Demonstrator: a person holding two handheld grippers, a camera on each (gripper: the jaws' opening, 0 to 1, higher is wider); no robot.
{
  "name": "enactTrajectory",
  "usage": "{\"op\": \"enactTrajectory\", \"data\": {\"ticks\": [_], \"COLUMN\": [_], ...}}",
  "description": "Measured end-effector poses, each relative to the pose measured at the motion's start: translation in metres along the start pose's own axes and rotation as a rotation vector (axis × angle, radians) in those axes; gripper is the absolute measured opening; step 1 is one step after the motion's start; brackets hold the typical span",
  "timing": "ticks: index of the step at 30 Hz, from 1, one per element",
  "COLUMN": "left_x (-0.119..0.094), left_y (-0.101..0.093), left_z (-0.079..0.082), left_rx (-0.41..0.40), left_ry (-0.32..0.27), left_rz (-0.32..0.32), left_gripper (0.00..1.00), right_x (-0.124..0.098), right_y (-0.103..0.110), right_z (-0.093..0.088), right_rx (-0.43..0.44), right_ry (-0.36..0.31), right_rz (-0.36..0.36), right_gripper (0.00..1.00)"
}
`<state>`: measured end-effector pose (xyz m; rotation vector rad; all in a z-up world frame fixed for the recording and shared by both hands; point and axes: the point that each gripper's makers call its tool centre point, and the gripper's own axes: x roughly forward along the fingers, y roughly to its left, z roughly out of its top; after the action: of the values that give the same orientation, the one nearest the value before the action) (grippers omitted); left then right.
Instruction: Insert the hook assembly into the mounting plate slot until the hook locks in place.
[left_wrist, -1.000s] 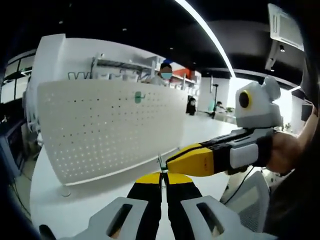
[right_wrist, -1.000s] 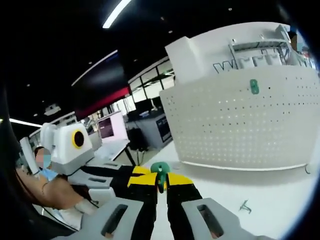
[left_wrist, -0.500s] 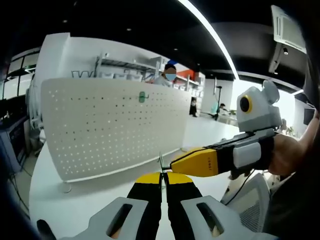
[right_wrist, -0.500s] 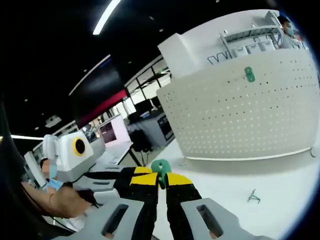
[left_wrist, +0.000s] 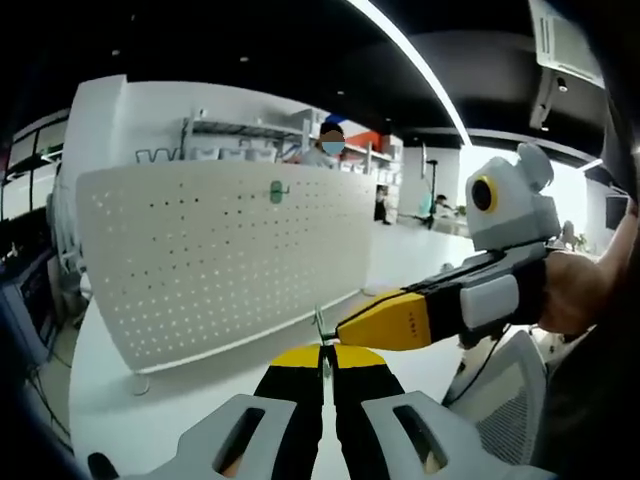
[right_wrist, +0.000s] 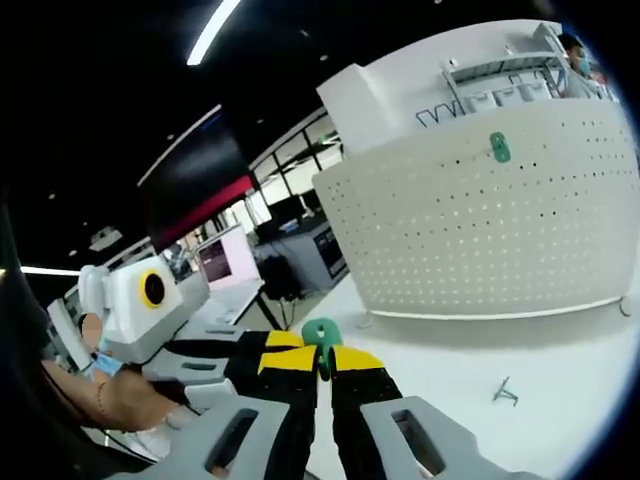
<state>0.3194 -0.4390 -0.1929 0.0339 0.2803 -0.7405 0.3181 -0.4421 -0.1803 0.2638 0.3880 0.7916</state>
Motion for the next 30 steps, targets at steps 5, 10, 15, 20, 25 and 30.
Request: {"op": "enactTrajectory", "data": {"ticks": [5,10,15,20,25,30], "left_x": [-0.001,-0.002,0.0,0.001,-0.001,-0.006], "left_y": [0.001,0.003,0.0,-0.001,-0.001,-0.001], "left_z": [0.0,-0.002,-0.003,-0.003,-0.009,-0.007], "left_rx": [-0.018,-0.057,-0.03,-0.039,-0.104,-0.177], "left_ry": [-0.005,-0.028,-0.042,-0.035,-0.028,-0.055], "left_rz": [-0.009,-0.022,-0.037,-0.048,-0.064,-0.071], "left_gripper": [0.01,0.02,0.03,0.06,0.18,0.31], "right_x": [0.001,0.001,0.001,-0.001,-0.002,-0.004], "right_y": [0.001,0.001,-0.001,-0.004,-0.011,-0.02], "right_z": [-0.001,-0.001,-0.003,-0.002,0.003,0.004], "right_rx": [-0.04,-0.074,-0.087,-0.099,-0.107,-0.119], "right_ry": [0.01,0.014,0.024,0.019,0.011,0.008], "right_rz": [-0.005,-0.003,-0.008,-0.017,-0.033,-0.055], "right_gripper": [0.01,0.0,0.0,0.0,0.0,0.0]}}
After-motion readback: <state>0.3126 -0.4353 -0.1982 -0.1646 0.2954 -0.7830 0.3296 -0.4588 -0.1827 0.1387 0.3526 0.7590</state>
